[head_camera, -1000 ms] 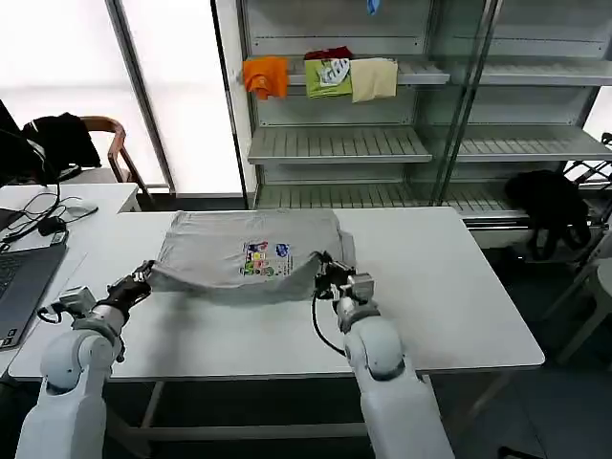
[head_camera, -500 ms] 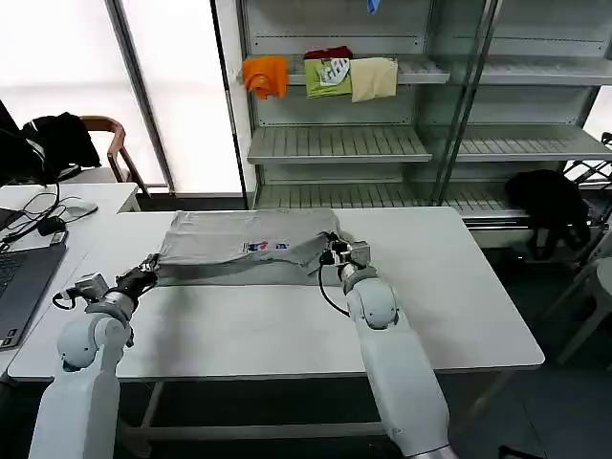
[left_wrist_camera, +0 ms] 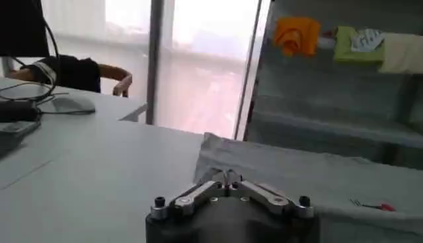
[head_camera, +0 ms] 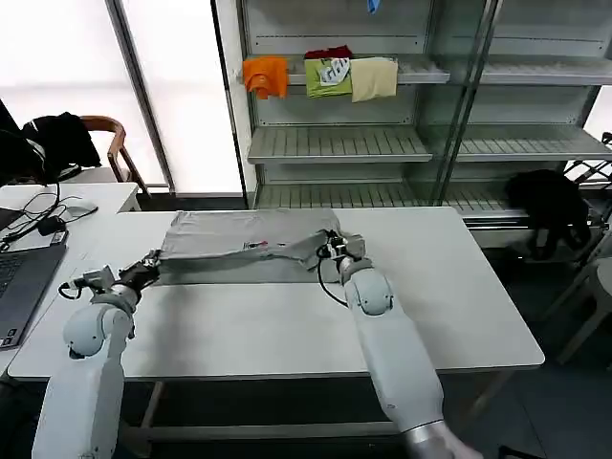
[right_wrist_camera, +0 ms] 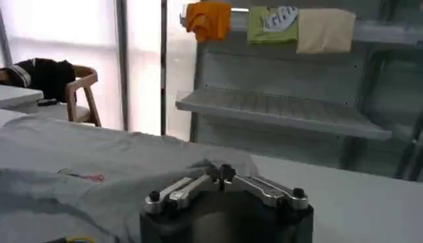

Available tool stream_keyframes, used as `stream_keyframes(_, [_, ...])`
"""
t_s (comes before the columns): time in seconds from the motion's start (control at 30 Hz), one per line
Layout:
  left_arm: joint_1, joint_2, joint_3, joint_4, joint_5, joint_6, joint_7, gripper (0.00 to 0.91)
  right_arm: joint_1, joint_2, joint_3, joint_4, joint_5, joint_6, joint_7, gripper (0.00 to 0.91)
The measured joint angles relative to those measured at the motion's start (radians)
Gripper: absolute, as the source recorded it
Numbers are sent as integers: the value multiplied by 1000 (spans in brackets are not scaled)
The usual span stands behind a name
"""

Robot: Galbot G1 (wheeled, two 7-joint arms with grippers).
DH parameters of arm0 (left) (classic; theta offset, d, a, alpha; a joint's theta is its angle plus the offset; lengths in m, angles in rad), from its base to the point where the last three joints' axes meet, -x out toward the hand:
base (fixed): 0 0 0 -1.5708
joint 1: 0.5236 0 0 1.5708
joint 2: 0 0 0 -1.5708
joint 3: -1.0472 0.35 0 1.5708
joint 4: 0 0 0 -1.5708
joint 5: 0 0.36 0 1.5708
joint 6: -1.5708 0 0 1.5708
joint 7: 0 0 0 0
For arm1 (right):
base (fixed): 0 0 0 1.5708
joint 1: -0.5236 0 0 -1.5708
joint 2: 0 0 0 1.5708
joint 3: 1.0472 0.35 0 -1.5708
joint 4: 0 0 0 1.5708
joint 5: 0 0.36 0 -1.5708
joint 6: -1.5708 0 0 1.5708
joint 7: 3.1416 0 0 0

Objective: Fold and organize the clothes.

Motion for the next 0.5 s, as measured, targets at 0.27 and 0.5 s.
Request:
stream_keyframes(0.27, [-9,-1,5,-6,4,-24,-12,907,7,0,9,-20,25,73,27,907])
stream_keyframes(0.5, [9,11,0,-36,8,-20,-13,907,-19,0,19,14,52,103,37,907])
